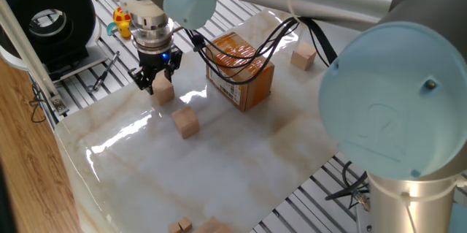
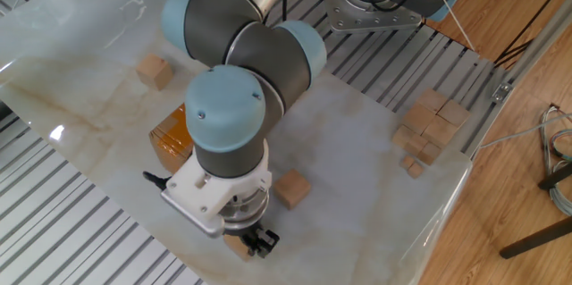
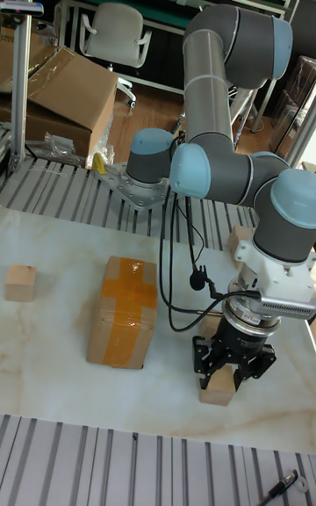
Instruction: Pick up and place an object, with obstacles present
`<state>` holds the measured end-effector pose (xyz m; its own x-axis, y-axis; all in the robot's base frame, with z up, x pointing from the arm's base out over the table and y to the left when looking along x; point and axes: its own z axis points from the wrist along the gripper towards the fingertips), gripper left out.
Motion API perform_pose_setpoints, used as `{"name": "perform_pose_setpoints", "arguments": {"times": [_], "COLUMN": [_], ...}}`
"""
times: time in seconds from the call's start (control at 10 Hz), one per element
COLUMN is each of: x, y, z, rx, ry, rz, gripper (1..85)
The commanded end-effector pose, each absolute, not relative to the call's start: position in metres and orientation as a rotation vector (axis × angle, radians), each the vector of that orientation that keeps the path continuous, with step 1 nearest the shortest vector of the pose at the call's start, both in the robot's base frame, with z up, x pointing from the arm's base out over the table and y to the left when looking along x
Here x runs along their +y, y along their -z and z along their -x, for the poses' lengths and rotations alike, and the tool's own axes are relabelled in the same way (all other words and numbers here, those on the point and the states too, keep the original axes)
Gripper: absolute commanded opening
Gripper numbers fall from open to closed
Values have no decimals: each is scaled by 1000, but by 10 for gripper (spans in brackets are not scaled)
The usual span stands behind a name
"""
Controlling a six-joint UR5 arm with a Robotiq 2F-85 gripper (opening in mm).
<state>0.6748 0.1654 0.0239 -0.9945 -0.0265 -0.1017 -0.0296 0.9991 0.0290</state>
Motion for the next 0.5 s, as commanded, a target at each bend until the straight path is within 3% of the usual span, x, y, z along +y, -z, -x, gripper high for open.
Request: {"name": "perform_pose_setpoints", "arguments": {"times": [0.0, 0.4], "x": [162, 176], "y": [-30, -93], "z": [-675, -647], "rx": [3034, 3051], "ry": [-38, -150], "rz": [14, 36], "gripper": [13, 13]}}
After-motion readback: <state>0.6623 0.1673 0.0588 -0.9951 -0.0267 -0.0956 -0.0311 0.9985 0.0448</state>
